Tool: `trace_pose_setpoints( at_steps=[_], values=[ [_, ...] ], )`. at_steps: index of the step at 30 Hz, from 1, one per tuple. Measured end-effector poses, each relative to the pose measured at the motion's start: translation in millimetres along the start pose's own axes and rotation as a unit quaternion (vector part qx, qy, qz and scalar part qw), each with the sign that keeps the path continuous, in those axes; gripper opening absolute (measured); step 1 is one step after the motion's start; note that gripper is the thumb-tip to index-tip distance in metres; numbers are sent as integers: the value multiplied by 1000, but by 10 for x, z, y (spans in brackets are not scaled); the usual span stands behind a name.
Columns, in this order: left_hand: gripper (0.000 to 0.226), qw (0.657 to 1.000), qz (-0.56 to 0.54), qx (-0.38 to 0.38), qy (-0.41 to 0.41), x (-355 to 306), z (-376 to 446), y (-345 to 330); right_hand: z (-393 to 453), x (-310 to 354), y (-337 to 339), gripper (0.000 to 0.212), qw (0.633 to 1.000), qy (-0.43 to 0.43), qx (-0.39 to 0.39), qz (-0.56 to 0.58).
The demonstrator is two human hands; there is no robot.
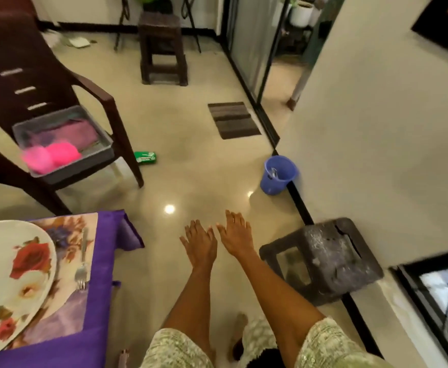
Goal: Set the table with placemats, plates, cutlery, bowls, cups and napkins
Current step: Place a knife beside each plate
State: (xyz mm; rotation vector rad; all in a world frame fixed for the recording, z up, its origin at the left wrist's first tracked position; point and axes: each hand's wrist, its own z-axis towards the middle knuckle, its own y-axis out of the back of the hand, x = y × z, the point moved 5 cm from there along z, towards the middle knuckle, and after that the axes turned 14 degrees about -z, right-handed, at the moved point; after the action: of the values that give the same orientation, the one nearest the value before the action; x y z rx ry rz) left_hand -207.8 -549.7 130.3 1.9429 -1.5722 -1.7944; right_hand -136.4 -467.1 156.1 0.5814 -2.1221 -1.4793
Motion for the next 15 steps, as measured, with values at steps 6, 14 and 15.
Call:
trace_pose_setpoints(
  at_steps=[6,14,15],
  values=[
    [55,997,17,-75,9,-502,1124,170,1280,271,395,54,995,99,-9,-28],
    [61,984,72,-142,79,-645,2235,586,2675,781,612,57,962,250,2,-110],
    [61,981,68,-156,91,-646,2326,642,2800,882,602,57,957,266,3,-112]
  ],
)
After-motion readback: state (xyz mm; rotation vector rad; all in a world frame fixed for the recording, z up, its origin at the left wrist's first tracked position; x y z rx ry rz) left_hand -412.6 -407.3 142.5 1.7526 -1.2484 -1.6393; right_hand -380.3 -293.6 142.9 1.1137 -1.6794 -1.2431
